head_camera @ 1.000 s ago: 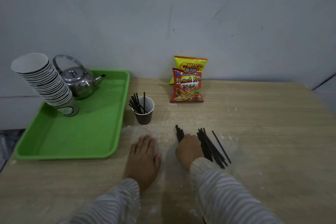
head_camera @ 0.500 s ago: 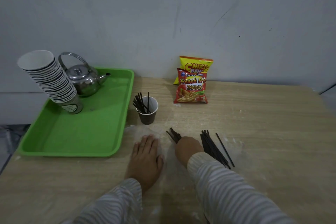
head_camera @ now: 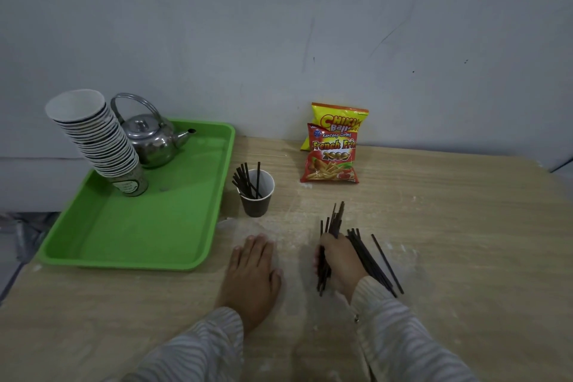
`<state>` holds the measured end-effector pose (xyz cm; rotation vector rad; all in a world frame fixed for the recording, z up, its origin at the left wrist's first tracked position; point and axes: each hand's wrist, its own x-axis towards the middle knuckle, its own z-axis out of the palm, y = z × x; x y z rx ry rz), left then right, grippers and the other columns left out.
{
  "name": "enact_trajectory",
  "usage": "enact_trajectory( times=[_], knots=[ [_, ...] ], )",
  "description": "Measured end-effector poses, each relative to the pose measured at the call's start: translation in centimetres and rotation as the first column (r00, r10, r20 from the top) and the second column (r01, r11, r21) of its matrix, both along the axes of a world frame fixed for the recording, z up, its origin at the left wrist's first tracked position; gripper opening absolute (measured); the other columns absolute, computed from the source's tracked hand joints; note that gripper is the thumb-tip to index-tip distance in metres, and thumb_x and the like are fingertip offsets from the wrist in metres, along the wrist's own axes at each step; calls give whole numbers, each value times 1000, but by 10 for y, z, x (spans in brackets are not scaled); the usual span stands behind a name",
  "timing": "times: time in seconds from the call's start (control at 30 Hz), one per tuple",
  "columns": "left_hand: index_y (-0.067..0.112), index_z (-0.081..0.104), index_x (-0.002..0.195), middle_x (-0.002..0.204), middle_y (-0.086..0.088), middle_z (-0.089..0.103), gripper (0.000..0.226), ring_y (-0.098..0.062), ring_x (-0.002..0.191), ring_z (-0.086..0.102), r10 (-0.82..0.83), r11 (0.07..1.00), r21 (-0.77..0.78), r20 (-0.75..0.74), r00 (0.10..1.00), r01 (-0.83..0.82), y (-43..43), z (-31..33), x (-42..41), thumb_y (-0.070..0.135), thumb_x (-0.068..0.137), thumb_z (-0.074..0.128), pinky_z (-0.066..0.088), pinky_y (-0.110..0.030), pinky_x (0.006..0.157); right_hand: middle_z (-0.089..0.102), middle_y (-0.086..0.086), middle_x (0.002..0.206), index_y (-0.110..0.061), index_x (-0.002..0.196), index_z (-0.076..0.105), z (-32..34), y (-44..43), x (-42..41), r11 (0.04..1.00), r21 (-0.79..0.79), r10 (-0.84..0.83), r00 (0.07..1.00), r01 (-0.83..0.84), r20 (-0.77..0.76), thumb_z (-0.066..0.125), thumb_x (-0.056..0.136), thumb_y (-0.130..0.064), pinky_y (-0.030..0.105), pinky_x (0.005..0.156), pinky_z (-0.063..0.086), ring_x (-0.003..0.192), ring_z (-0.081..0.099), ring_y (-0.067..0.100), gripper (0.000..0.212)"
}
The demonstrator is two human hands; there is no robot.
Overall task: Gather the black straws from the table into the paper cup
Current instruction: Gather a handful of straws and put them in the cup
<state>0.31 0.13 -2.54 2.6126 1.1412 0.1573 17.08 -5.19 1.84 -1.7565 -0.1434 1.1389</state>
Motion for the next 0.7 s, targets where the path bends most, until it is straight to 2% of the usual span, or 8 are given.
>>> enact_trajectory(
  times=[0.07, 0.13, 0.27, 0.37, 0.47, 0.57, 0.6, 0.7],
  knots=[
    [13, 34, 137, 149, -9, 34, 55, -27, 140, 22, -1, 999, -47, 33, 999, 2, 1, 0, -1, 35, 87, 37, 16, -46, 114, 47, 7, 54, -8, 73, 47, 3, 6, -2, 987, 70, -132, 977, 146, -168, 40, 86, -4, 26, 38, 38, 40, 44, 17, 16],
    [15, 27, 140, 153, -7, 26, 55, -21, 142, 12, 17, 995, -104, 120, 993, -5, 4, 1, -1, 31, 89, 41, 9, -38, 116, 46, 6, 54, -8, 77, 46, 9, 15, -2, 966, 140, -175, 949, 217, -263, 41, 87, -1, 24, 36, 36, 39, 41, 14, 13],
    [11, 31, 138, 149, -10, 33, 55, -19, 139, 21, 117, 985, -166, 383, 916, -57, 13, 22, -3, 22, 88, 49, 14, -29, 113, 44, 2, 59, -11, 86, 48, 34, 44, 0, 885, 346, -164, 905, 311, -393, 43, 94, -6, 22, 35, 36, 40, 40, 11, 10],
    [11, 32, 135, 143, -13, 38, 55, -23, 133, 30, 220, 973, -174, 515, 828, -151, 31, 39, -1, 24, 87, 54, 23, -33, 110, 42, -2, 53, -12, 87, 56, 58, 71, 0, 829, 446, -161, 907, 338, -389, 50, 94, -16, 19, 33, 31, 36, 36, 8, 10],
    [17, 30, 135, 141, -9, 35, 63, -18, 130, 30, 342, 937, -281, 605, 719, -209, 56, 52, 5, 34, 82, 57, 30, -37, 106, 37, -6, 43, -14, 71, 55, 78, 99, -3, 775, 515, -183, 910, 367, -373, 59, 89, -28, 16, 32, 25, 30, 31, 7, 23],
    [37, 26, 131, 130, 13, 39, 72, 4, 120, 30, 399, 899, -419, 655, 642, -131, 79, 60, 11, 39, 70, 65, 26, -19, 100, 32, -7, 37, -18, 56, 46, 91, 126, -10, 708, 599, -212, 922, 374, -325, 60, 87, -34, 16, 31, 24, 28, 29, 8, 37],
    [41, 26, 128, 130, 18, 40, 72, 7, 119, 32, 406, 880, -468, 657, 635, -79, 86, 61, 13, 39, 69, 67, 27, -17, 99, 33, -7, 36, -19, 54, 44, 92, 135, -12, 689, 621, -236, 926, 372, -293, 61, 87, -35, 16, 32, 25, 28, 29, 9, 40],
    [34, 28, 132, 130, 19, 45, 75, 10, 118, 42, 408, 823, -565, 659, 632, 58, 105, 55, 19, 32, 70, 71, 34, -24, 102, 37, -4, 39, -16, 64, 45, 87, 156, -16, 676, 648, -311, 933, 351, -180, 64, 84, -37, 19, 33, 30, 29, 34, 12, 35]
  ],
)
